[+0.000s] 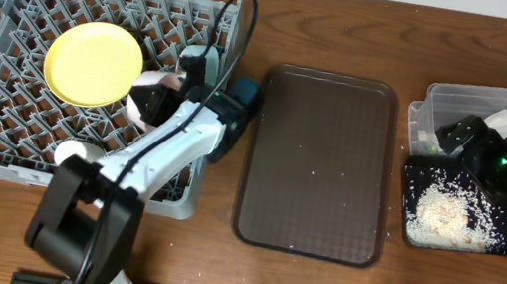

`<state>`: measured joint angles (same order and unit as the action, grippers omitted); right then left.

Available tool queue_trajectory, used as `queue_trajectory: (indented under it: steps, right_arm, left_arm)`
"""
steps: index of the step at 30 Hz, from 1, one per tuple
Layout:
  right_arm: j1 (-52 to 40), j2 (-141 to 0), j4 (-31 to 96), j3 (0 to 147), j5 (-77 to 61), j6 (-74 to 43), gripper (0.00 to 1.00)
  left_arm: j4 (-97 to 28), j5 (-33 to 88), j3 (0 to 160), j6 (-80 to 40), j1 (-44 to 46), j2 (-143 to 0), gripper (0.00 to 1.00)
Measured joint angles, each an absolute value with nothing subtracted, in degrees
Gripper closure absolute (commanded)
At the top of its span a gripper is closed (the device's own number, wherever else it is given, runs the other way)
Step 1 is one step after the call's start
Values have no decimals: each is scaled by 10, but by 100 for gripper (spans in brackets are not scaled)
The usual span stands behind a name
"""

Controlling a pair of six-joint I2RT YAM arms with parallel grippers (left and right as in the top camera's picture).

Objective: Sort waste into correct bins and load items into the dishwasher
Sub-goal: 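Carry the white bowl into the dish rack and release it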

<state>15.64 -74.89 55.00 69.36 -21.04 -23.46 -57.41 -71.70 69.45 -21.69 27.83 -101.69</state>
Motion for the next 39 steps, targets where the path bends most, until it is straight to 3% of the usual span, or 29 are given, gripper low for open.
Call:
queue_trajectory:
  steps: [10, 12, 15, 16, 24, 32, 36, 39]
  right_arm:
    - [156, -749, 545, 694, -210, -235, 1]
    - [156, -749, 543, 694, -210, -235, 1]
    - [156, -749, 541, 694, -210, -235, 1]
    - [156, -749, 541, 694, -210, -235, 1]
    - [156, -749, 537, 693, -210, -235, 1]
    - [156, -749, 533, 693, -210, -235, 1]
    - [156, -749, 534, 693, -210, -235, 1]
    - [156, -749, 534, 693, -210, -235, 1]
  left_arm:
    - [-580, -691, 695, -225, 315, -1021, 91]
    - [-584, -681, 695, -225, 330, -1022, 83]
    - [-588, -650, 695, -223, 351, -1022, 52]
    - [-586, -637, 695, -223, 361, -1023, 49]
    - [-595, -510, 694, -225, 395, -1022, 48]
    - [-595, -369, 714, -225, 383, -922, 38]
    - [-571, -287, 745, -225, 304, -813, 37]
    - [-548, -209, 755, -227, 188, -732, 37]
